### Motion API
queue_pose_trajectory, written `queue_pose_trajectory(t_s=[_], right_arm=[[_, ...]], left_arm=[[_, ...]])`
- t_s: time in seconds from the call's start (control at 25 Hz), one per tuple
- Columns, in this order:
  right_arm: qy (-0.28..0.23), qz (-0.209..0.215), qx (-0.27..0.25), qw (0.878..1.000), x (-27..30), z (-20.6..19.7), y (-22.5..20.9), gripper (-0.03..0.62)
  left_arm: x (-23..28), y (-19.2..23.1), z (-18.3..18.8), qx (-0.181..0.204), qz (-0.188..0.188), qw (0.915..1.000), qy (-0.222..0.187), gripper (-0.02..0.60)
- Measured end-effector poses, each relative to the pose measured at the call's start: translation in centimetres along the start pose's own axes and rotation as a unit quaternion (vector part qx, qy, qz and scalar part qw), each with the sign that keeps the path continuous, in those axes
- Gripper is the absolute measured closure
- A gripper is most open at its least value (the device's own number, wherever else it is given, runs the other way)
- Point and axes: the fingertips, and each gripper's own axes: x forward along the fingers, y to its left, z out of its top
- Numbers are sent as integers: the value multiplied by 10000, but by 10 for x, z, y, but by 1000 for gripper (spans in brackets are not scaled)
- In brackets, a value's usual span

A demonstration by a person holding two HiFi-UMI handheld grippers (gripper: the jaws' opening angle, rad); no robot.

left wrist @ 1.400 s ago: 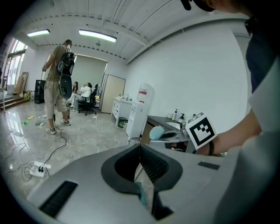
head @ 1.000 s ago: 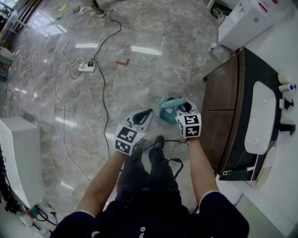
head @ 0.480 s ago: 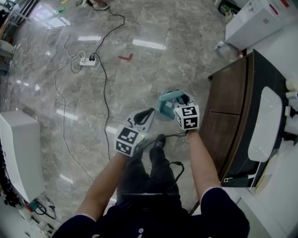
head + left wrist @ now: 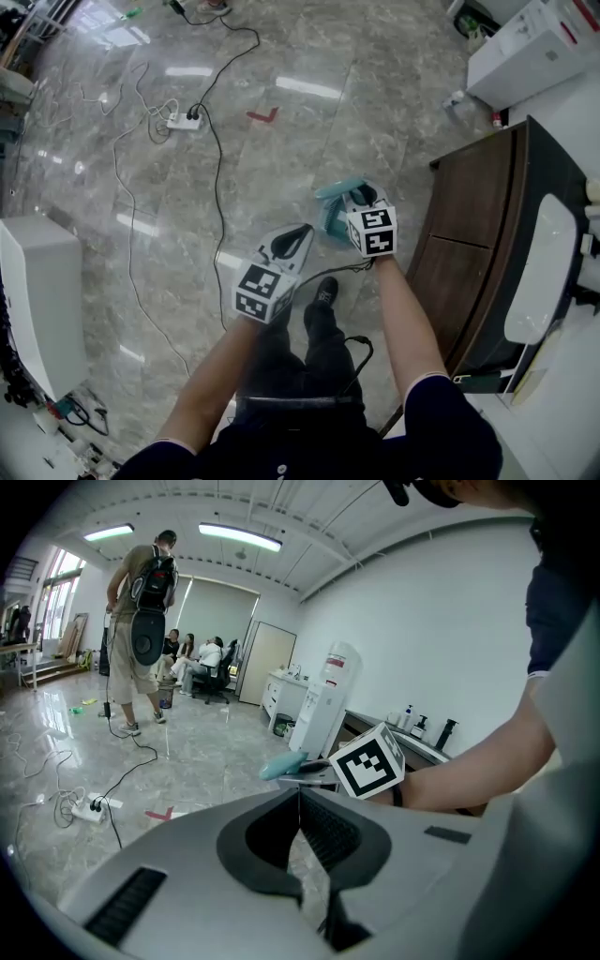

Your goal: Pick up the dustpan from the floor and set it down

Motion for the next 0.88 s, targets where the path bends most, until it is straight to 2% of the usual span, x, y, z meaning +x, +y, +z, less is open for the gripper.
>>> queue_pose_trajectory(t_s=[0.52, 0.88], right_arm=[[-121, 9, -88, 9999, 46, 15, 15, 500], [-124, -62, 159, 9998, 54, 18, 9, 500]], left_arm=[[1, 28, -6, -133, 10, 9999, -42, 568], [-1, 41, -1, -205, 18, 9998, -53, 568]])
